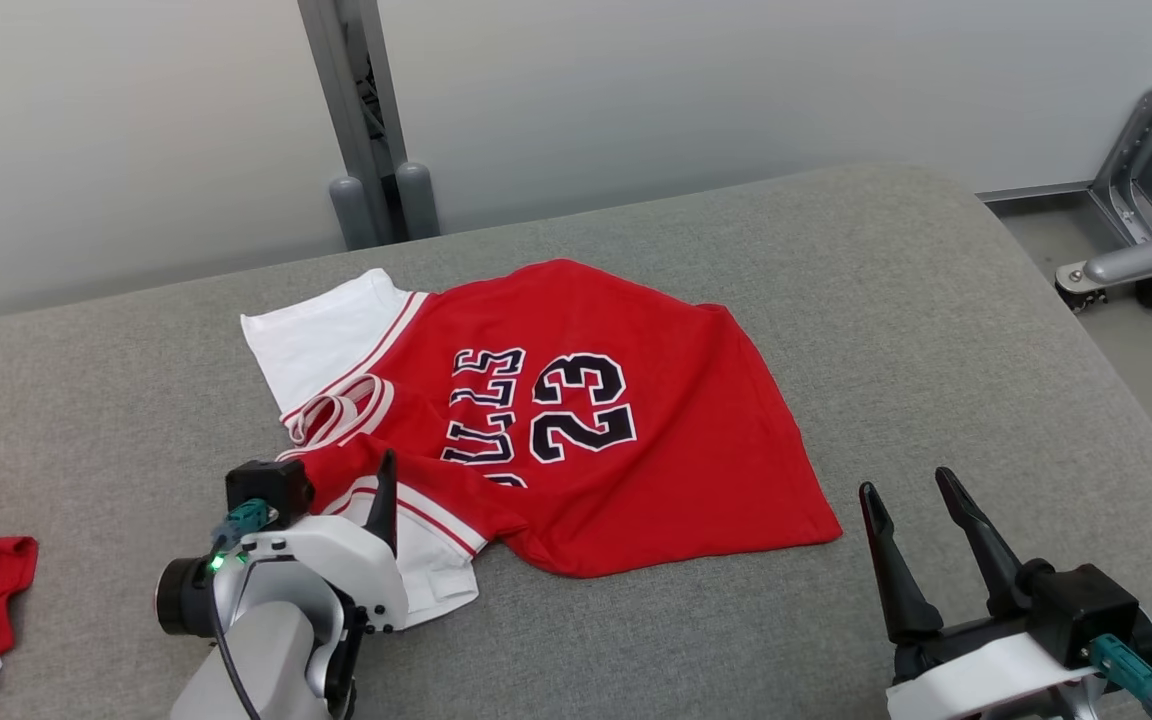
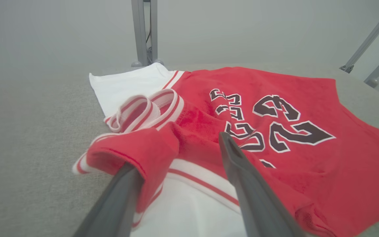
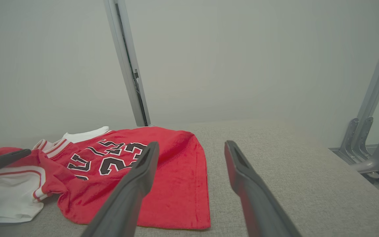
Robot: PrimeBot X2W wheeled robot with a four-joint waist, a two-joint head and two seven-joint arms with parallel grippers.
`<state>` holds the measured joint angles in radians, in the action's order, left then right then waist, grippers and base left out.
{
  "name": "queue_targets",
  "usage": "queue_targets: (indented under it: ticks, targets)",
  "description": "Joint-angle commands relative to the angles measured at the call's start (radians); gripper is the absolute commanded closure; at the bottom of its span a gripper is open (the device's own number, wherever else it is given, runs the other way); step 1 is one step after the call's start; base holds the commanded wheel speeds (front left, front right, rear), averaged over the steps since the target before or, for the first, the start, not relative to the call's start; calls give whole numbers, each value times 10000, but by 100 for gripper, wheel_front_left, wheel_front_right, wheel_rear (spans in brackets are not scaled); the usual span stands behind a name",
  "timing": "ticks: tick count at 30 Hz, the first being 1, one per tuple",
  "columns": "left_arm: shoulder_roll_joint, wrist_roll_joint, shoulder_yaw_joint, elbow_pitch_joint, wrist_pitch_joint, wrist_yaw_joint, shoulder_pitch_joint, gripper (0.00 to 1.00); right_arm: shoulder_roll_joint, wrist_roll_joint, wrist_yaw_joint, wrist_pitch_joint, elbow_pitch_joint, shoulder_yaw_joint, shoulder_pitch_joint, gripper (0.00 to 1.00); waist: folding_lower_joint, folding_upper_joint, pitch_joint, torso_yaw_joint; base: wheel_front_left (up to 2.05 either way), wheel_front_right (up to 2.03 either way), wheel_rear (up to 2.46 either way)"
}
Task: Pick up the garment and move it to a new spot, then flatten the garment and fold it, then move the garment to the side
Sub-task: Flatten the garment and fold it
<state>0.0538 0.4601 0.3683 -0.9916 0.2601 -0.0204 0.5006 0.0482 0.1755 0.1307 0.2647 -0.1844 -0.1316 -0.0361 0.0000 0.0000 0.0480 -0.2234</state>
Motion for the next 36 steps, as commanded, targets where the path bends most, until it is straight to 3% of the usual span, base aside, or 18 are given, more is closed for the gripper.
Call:
queue_targets:
  ticks: [1, 10, 16, 22, 29, 36]
  targets:
    - [128, -28, -237, 167, 31, -104, -76, 0, 52, -1, 1, 21, -61, 69, -6, 0, 0, 0, -99, 113, 0, 0, 0]
    - [529, -394, -1582, 1368, 32, -404, -1061, 0, 52, 71, 1, 21, -36, 278, 218, 0, 0, 0, -515, 765, 0, 0, 0]
    - [401, -819, -2205, 2275, 30, -398, -2000, 0, 58, -40, 1, 21, 68, 597, 286, 0, 0, 0, -839, 1215, 0, 0, 0]
    - [79, -1140, -2385, 3033, 32, -428, -3152, 0, 53, -217, 1, 21, 237, 1015, 451, 0, 0, 0, -1089, 1539, 0, 0, 0]
    - [-13, -1295, -2319, 3342, 31, -592, -3427, 0, 56, -162, 1, 21, 298, 1063, 401, 0, 0, 0, -1131, 1616, 0, 0, 0]
    - [-17, -549, -1519, 3048, 31, -353, -3435, 0, 56, -175, 1, 21, 298, 952, 311, 0, 0, 0, -1059, 1549, 0, 0, 0]
